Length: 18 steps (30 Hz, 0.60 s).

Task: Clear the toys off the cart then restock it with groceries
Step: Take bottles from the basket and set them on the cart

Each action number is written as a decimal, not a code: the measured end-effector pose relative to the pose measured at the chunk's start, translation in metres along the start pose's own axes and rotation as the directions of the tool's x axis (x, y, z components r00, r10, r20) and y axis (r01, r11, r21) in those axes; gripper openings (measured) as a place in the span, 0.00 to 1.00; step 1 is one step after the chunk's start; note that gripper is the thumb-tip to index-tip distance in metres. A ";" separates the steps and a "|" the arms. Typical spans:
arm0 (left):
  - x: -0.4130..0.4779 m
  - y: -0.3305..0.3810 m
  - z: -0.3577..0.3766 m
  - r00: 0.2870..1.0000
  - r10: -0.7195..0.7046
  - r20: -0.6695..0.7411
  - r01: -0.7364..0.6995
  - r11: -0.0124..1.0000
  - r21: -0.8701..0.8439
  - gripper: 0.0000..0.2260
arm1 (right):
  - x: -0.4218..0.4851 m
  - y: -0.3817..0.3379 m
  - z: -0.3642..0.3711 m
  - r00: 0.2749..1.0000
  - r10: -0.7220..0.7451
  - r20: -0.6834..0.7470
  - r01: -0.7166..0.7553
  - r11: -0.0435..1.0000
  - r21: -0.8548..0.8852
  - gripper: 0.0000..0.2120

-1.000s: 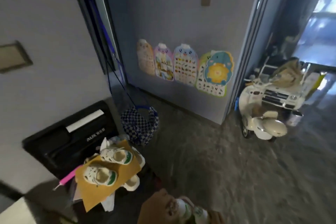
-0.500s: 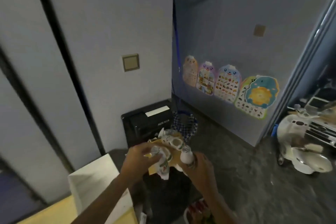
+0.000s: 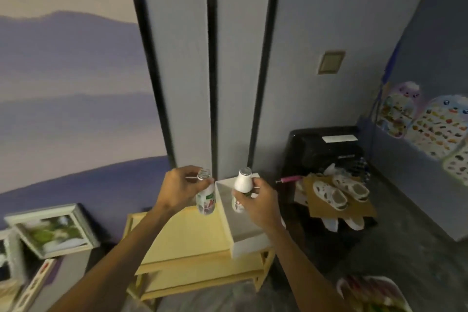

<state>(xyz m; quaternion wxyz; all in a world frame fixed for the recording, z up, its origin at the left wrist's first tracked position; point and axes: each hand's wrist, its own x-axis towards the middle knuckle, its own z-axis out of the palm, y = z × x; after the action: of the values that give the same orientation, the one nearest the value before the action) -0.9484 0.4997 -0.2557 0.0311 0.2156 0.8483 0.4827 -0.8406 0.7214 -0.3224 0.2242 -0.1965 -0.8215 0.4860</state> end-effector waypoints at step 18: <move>0.085 -0.239 -0.022 0.923 -0.382 -0.047 0.384 0.922 0.045 0.13 | 0.095 0.069 0.239 0.927 0.129 0.353 -0.136 0.991 -0.006 0.22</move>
<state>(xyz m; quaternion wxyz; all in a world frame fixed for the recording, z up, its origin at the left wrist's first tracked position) -1.1116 0.4103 -0.4298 0.1029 0.0376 0.8870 0.4486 -1.0450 0.6342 -0.4692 0.0417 -0.1589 -0.8287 0.5351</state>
